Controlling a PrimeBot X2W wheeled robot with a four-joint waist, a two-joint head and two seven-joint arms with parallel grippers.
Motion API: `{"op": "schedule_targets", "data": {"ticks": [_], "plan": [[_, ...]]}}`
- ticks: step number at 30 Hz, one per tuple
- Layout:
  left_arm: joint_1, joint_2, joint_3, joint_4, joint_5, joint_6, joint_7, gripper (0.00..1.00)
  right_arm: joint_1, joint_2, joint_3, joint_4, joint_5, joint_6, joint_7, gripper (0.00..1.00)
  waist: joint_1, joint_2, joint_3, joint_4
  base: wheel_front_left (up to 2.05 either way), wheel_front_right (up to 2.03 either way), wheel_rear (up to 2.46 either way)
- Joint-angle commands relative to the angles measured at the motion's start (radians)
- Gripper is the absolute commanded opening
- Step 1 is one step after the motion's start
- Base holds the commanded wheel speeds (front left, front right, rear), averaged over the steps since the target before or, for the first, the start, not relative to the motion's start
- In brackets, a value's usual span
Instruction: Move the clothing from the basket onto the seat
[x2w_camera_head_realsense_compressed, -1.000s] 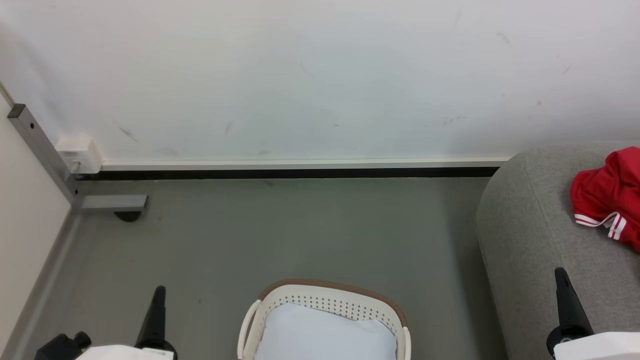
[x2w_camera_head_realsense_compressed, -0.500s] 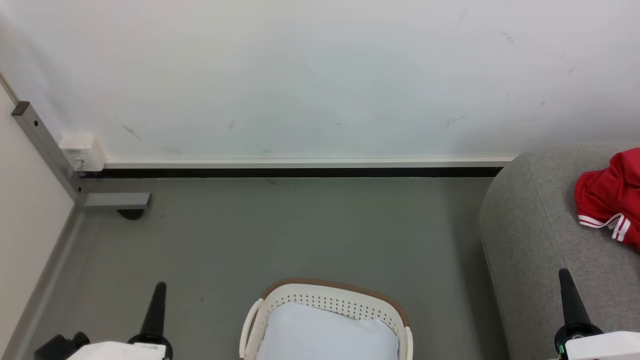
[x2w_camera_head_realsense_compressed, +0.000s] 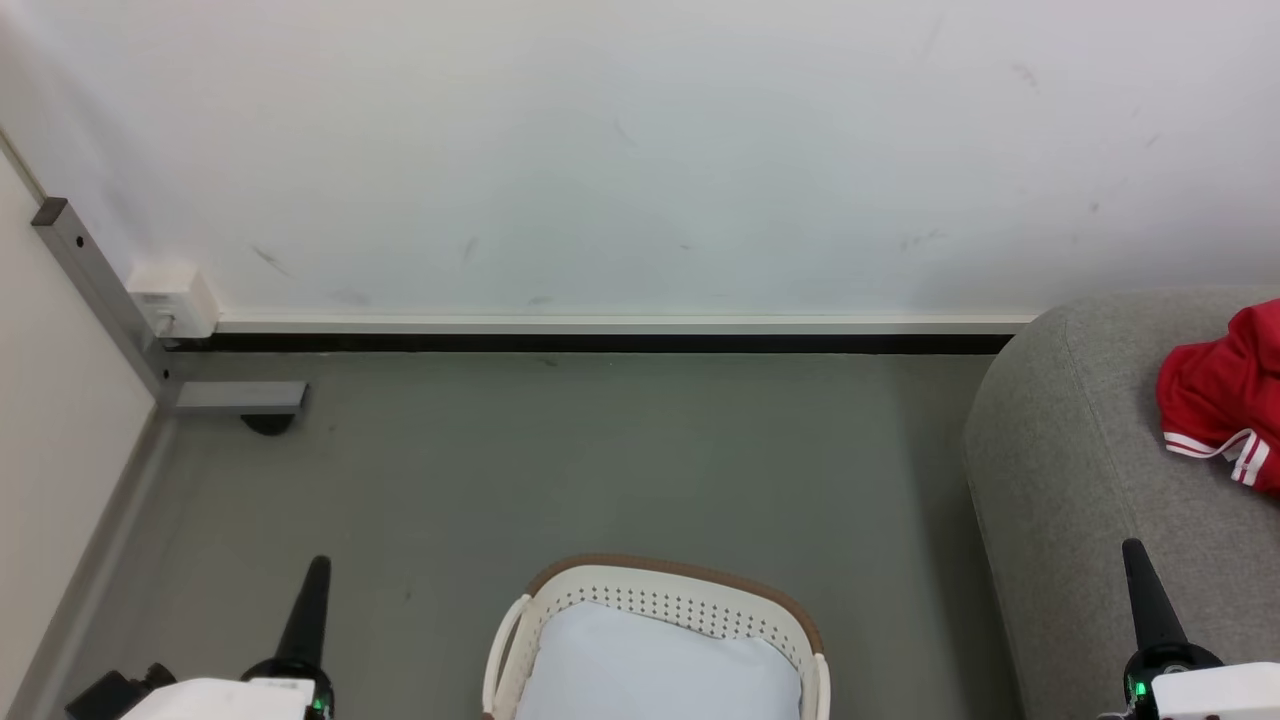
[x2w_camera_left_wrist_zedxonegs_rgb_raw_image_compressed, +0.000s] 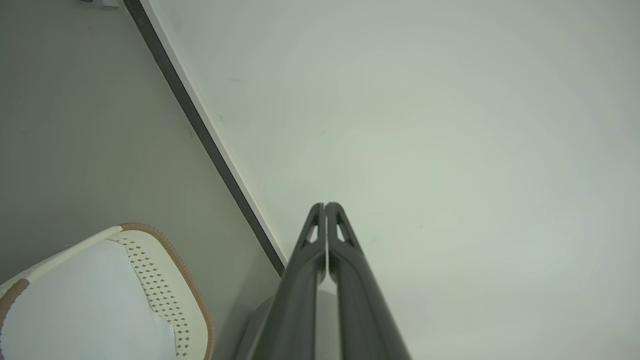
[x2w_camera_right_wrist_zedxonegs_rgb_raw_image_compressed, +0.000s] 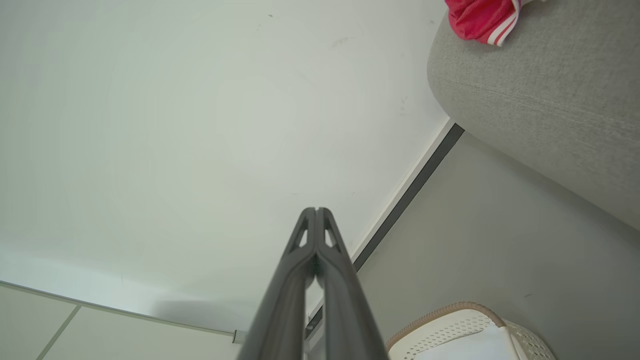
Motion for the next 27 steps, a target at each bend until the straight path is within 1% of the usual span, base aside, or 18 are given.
{"op": "schedule_targets", "data": {"ticks": [1, 27], "plan": [[-0.020, 0.000, 0.009, -0.001, -0.028, -0.008, 0.008, 0.00, -0.025, -0.003, -0.009, -0.003, 0.026, -0.001, 0.006, 0.00, 0.0000, 0.0000, 0.000, 0.001, 0.00, 0.00, 0.00], [-0.035, -0.018, 0.040, 0.013, -0.202, -0.025, 0.063, 0.00, -0.026, 0.010, -0.043, 0.004, 0.200, -0.002, 0.058, 0.00, 0.0000, 0.0000, 0.004, 0.016, 0.00, 0.00, 0.00]]}}
